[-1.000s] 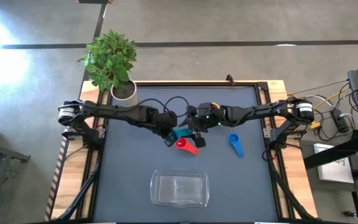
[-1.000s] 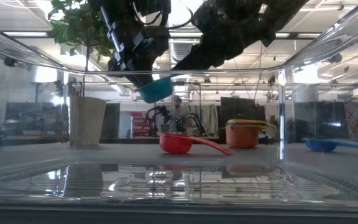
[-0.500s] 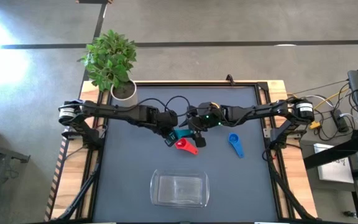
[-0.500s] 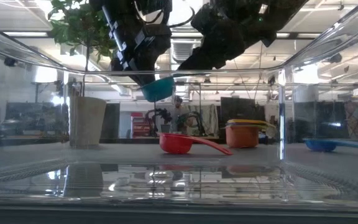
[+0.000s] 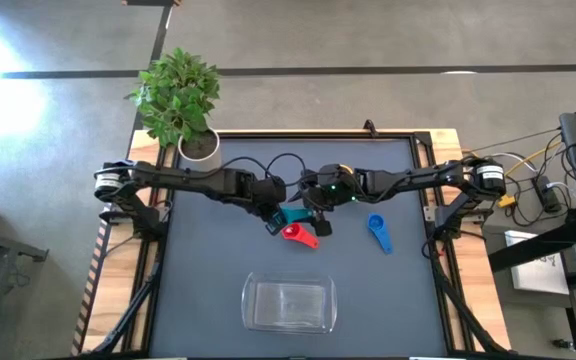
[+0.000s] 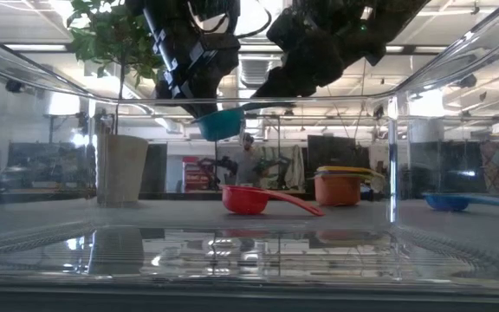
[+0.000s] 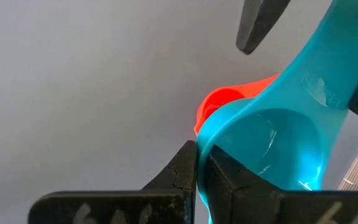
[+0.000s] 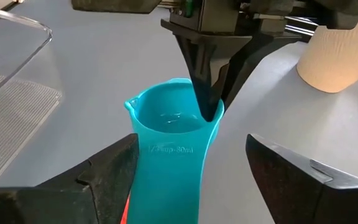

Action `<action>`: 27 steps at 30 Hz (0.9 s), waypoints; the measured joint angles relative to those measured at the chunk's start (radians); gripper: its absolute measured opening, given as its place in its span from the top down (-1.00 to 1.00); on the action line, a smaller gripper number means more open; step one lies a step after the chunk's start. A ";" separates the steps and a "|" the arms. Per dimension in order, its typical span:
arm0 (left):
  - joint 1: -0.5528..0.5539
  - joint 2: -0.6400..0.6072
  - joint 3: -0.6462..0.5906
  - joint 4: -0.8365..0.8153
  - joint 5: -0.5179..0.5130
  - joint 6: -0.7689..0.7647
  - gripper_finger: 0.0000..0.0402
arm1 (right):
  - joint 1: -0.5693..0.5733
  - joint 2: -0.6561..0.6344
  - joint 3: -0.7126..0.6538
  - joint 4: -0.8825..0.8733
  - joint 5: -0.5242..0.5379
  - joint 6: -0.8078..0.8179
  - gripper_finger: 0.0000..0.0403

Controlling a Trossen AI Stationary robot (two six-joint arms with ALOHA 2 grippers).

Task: Nest measuring cups in basket
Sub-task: Stack the light blue measuring cup on top of the yellow measuring cup

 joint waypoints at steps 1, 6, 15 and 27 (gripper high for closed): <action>0.000 0.000 0.000 0.000 0.001 0.000 1.00 | 0.000 0.000 0.000 -0.002 0.000 -0.002 -0.44; 0.004 0.000 0.001 0.000 0.001 0.003 1.00 | 0.000 0.005 0.000 -0.025 -0.003 -0.002 -0.43; 0.018 -0.002 0.004 0.009 0.010 0.021 1.00 | 0.005 0.003 -0.002 -0.041 -0.003 0.003 -0.57; 0.017 -0.002 0.003 0.010 0.015 0.022 1.00 | 0.004 0.003 -0.002 -0.021 0.004 0.008 -0.42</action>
